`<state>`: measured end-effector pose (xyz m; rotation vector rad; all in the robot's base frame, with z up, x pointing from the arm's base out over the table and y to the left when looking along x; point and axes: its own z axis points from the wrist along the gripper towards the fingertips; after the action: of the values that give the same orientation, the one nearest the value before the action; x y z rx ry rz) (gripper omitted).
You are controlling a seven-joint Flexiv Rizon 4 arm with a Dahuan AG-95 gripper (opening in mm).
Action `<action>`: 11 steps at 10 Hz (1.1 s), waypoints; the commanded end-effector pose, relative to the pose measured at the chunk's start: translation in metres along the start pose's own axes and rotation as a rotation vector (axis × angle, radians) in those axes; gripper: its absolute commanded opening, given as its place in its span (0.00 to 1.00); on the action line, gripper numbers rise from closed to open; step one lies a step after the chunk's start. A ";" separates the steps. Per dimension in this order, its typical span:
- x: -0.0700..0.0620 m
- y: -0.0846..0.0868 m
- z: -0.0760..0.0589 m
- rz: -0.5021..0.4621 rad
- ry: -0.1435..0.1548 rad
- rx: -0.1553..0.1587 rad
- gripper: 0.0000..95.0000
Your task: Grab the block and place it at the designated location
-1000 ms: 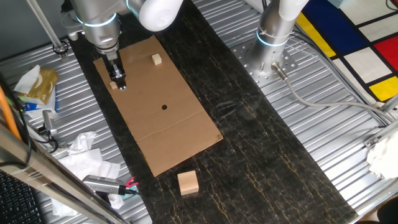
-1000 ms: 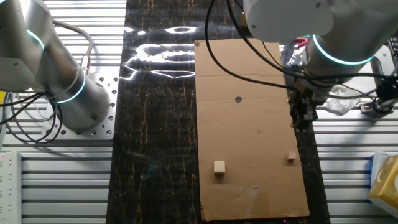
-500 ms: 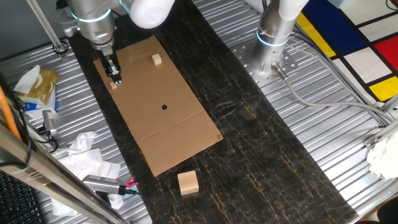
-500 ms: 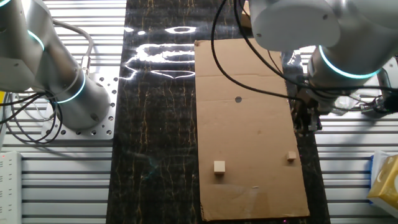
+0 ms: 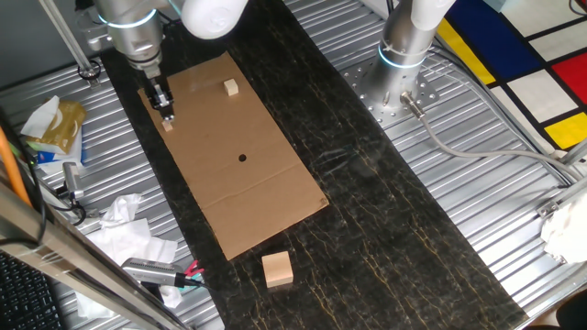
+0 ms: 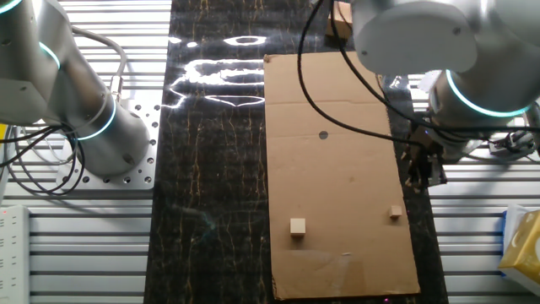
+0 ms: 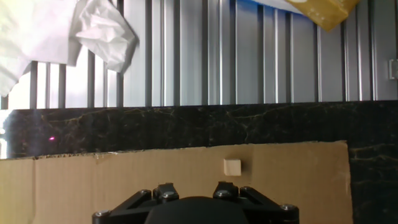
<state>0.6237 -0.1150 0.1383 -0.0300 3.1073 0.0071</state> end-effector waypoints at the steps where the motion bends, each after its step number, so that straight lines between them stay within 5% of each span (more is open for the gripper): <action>1: -0.001 -0.002 0.000 -0.004 -0.003 0.001 0.40; 11: -0.009 -0.015 0.002 -0.018 -0.005 -0.005 0.40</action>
<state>0.6336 -0.1304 0.1357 -0.0600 3.1017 0.0123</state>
